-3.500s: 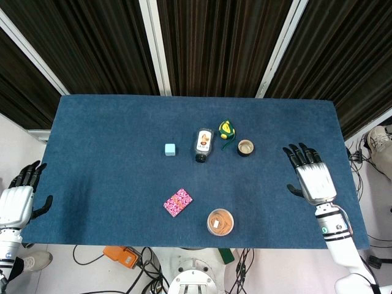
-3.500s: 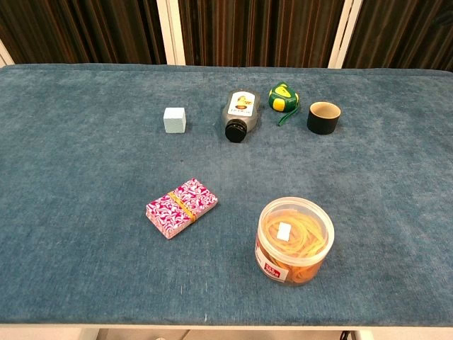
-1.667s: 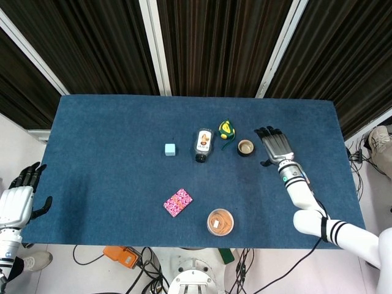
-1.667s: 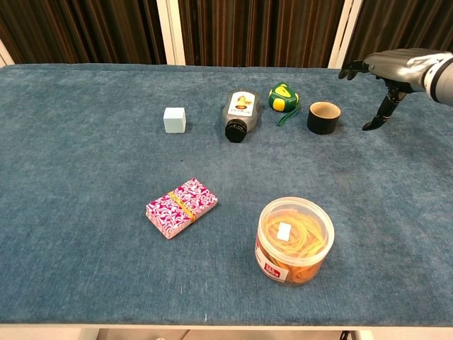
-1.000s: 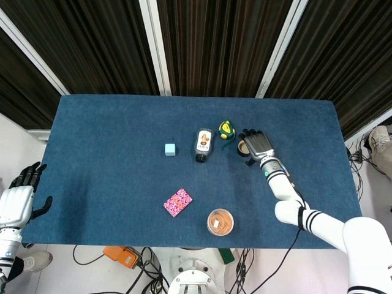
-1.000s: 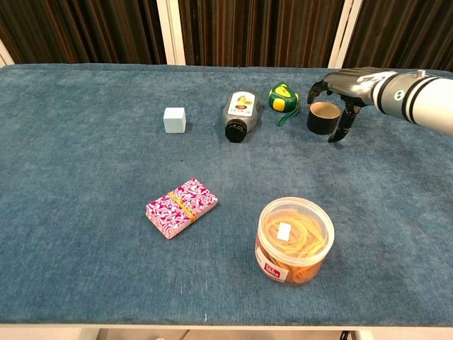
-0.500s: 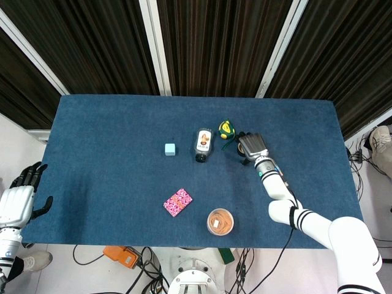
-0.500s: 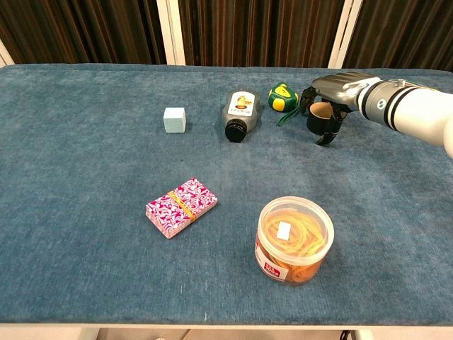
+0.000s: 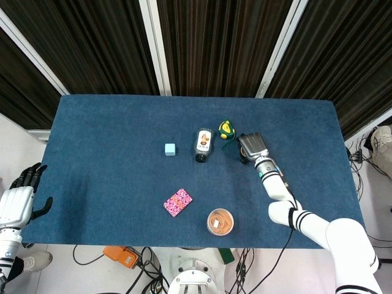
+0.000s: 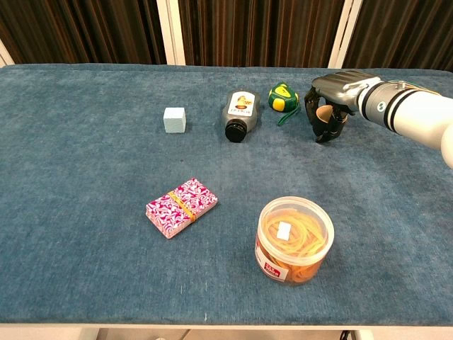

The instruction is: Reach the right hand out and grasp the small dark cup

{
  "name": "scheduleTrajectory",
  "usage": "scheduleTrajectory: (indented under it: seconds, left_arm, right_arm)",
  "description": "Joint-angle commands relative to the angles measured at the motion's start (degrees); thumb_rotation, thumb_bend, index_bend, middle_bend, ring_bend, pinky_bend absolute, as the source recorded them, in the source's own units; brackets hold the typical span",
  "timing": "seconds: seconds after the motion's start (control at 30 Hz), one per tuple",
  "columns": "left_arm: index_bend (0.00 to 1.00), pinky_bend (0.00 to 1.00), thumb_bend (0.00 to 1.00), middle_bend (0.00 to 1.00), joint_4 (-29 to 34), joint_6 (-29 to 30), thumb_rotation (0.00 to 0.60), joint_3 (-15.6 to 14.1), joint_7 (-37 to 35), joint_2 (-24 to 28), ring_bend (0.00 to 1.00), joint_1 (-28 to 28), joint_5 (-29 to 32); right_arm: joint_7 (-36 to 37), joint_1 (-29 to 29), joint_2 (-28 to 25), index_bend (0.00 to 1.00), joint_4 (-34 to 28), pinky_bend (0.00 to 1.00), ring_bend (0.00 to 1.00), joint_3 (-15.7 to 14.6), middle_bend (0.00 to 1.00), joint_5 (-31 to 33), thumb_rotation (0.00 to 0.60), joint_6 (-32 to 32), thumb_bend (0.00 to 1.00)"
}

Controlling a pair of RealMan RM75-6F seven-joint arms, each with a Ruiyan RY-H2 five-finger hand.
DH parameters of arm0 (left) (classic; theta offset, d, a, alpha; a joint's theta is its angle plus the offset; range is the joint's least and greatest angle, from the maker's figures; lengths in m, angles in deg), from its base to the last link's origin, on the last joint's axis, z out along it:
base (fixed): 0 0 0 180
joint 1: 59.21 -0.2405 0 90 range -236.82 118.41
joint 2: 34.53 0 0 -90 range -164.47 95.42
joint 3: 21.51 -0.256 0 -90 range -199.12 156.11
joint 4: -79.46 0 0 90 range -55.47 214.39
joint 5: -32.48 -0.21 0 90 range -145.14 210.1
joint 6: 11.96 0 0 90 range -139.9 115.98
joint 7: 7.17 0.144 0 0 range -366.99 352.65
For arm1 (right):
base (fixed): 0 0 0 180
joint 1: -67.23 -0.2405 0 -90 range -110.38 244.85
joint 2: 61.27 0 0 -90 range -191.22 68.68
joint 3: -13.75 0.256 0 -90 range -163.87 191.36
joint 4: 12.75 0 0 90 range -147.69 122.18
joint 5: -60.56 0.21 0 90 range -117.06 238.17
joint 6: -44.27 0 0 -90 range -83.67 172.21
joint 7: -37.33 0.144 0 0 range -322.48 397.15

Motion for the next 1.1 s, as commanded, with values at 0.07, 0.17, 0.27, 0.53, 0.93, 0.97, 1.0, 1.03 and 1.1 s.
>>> scheduleTrajectory:
  seconds: [0.07,0.17,0.27,0.53,0.93,0.97,1.0,1.03,1.1]
  left_arm:
    - [0.07,0.19,0.37,0.0,0.22,-0.21,0.6,-0.04,-0.21,0.14,0.04,0.03,0.13]
    - [0.07,0.19,0.37,0.0,0.32,-0.24,0.6,-0.01,-0.53,0.22,0.04,-0.03,0.29]
    - [0.07,0.19,0.37,0.0,0.32,-0.24,0.6,-0.02,-0.64,0.23,0.04,-0.06,0.35]
    - [0.07,0.19,0.37,0.0,0.2,-0.32,0.6,-0.09,-0.5,0.14,0.04,-0.07,0.39]
    - [0.07,0.19,0.37,0.0,0.33,-0.62,0.6,-0.1,-0.32,0.26,0.04,0.03,0.64]
    - [0.07,0.19,0.37,0.0,0.32,-0.63,0.6,-0.11,-0.28,0.24,0.04,0.04,0.62]
    - [0.07,0.19,0.37,0.0,0.32,-0.57,0.6,-0.1,-0.26,0.21,0.04,0.04,0.57]
    - [0.07,0.19,0.37,0.0,0.29,-0.47,0.6,-0.1,-0.18,0.17,0.04,0.03,0.49]
    - [0.07,0.19,0.37,0.0,0.28,-0.41,0.6,-0.13,-0.08,0.14,0.04,-0.02,0.48]
  right_arm:
    - [0.5,0.17,0.36,0.7,0.55,0.82,0.64,0.05,0.54,-1.18,0.6,-1.24,0.47]
    - [2.22,0.51,0.57,0.72,0.49,0.86,0.67,0.74,0.57,-2.34,0.6,-3.26,0.51]
    - [3.7,0.91,0.13,0.74,-0.31,0.87,0.69,1.33,0.58,-3.19,0.6,-4.64,0.51]
    - [6.71,2.31,-2.77,0.74,-5.6,0.88,0.69,3.34,0.58,-4.76,0.6,-8.95,0.51]
    - [15.86,7.94,-9.73,0.74,-22.35,0.89,0.7,6.75,0.59,-12.7,0.6,-26.3,0.51]
    - [15.77,8.46,-10.31,0.74,-23.63,0.89,0.7,6.5,0.59,-13.44,0.6,-27.32,0.51]
    - [15.57,8.82,-10.73,0.74,-24.5,0.89,0.7,6.2,0.59,-13.96,0.6,-27.88,0.51]
    - [15.13,9.25,-11.26,0.74,-25.55,0.89,0.7,5.72,0.59,-14.57,0.6,-28.4,0.51]
    - [14.3,9.81,-11.98,0.74,-26.91,0.89,0.7,4.96,0.59,-15.34,0.6,-28.9,0.51]
